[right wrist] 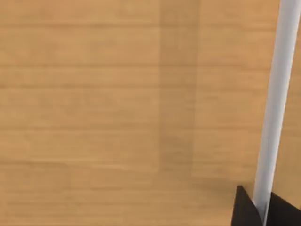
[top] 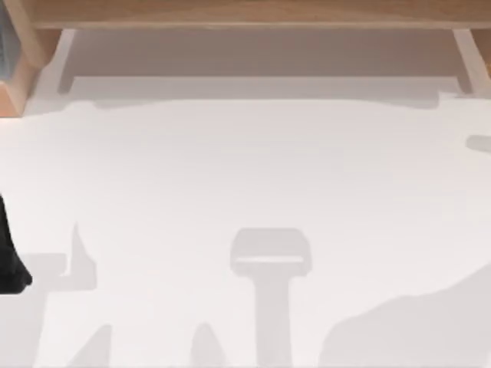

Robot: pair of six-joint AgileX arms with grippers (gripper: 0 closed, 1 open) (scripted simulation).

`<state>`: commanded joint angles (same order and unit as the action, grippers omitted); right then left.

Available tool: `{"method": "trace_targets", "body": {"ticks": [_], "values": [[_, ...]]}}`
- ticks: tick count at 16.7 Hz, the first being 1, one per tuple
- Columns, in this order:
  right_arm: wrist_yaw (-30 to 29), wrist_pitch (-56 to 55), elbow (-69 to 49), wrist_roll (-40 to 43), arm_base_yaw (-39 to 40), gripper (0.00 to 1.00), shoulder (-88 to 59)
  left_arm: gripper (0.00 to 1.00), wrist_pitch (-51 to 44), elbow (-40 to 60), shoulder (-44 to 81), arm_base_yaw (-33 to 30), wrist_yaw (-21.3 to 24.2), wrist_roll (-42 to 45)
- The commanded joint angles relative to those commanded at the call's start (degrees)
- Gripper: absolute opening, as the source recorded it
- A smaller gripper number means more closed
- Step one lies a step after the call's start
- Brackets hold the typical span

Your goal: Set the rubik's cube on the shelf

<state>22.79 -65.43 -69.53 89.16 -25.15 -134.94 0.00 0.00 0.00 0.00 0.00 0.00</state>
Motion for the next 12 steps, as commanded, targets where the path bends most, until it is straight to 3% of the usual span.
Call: {"method": "trace_targets", "body": {"ticks": [12], "values": [[3.89,-8.92,15.94,-0.09,-3.80,0.00,7.11,1.00,0.00,0.00,0.00,0.00,0.00,0.00]]}}
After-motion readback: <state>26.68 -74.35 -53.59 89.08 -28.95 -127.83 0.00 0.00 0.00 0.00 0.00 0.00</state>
